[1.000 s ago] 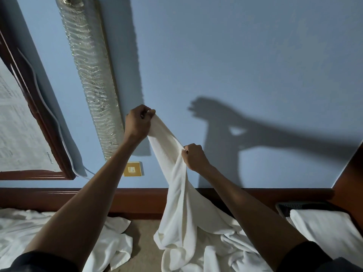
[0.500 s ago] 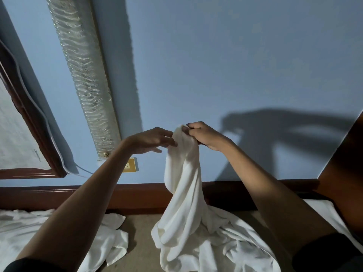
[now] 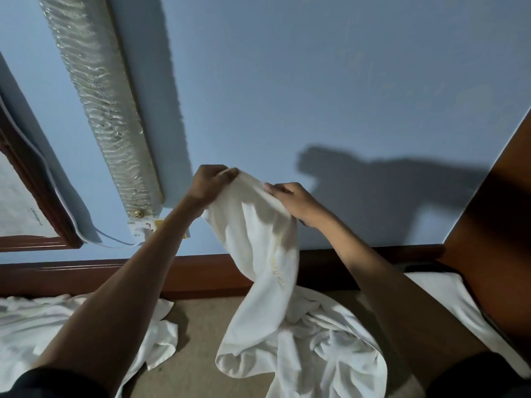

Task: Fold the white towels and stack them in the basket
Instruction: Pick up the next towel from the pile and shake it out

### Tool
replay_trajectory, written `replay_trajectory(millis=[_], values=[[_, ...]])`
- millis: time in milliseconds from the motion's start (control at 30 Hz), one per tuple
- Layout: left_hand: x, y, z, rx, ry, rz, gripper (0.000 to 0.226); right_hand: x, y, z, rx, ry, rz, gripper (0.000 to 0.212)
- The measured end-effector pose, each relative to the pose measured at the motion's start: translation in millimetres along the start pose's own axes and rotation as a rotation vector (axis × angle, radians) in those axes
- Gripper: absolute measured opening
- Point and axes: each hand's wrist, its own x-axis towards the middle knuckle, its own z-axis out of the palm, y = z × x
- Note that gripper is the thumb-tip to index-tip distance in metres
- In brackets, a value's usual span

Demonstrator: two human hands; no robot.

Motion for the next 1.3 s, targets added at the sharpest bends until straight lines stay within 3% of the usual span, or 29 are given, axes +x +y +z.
replay_trajectory(millis=[67,100,200,300,400,500,567,633,667,733,800,933,1000,1100,1233,1300], values=[[0,5,-1,0.032,0.096,0.008,0.039,-7,0,-9,0.070,-0.019,0.040,0.086],[0,7,-2,0.046,0.146,0.002,0.039,-12,-2,-15,0.080,-0.023,0.050,0.086],[-7,8,-5,0.150,0.298,-0.035,0.035,-28,6,-41,0.081,-0.037,0.061,0.054],[-21,3,-6,0.237,0.427,-0.134,0.031,-48,23,-65,0.027,-0.027,0.008,0.074],[-40,-2,9,0.347,0.468,-0.249,0.032,-71,38,-82,-0.010,-0.002,-0.047,0.064],[-61,1,31,0.618,0.184,-0.262,0.017,-93,47,-93,0.009,-0.022,-0.058,0.054],[-74,11,49,0.664,-0.121,-0.200,0.040,-105,44,-94,0.024,-0.063,-0.046,0.050],[-89,34,74,0.479,-0.407,-0.143,0.067,-115,38,-94,0.014,-0.102,-0.042,0.045],[-97,45,88,0.365,-0.538,-0.133,0.069,-120,34,-94,0.013,-0.116,-0.051,0.045],[-111,56,113,0.268,-0.731,-0.137,0.051,-127,30,-96,0.004,-0.112,-0.067,0.045],[-119,57,124,0.180,-0.780,-0.142,0.037,-133,30,-103,-0.001,-0.109,-0.073,0.046],[-120,51,112,-0.140,-0.663,-0.119,0.059,-146,43,-122,0.014,-0.097,-0.041,0.053],[-119,56,102,-0.199,-0.539,-0.111,0.049,-153,48,-128,0.025,-0.099,-0.020,0.062],[-114,57,93,-0.263,-0.216,-0.170,0.025,-160,51,-131,0.021,-0.094,-0.016,0.073],[-106,38,75,-0.063,0.220,-0.259,0.027,-159,54,-138,-0.045,-0.067,0.001,0.083],[-106,27,70,0.249,0.239,-0.289,0.024,-158,53,-141,-0.057,-0.069,-0.052,0.079]])
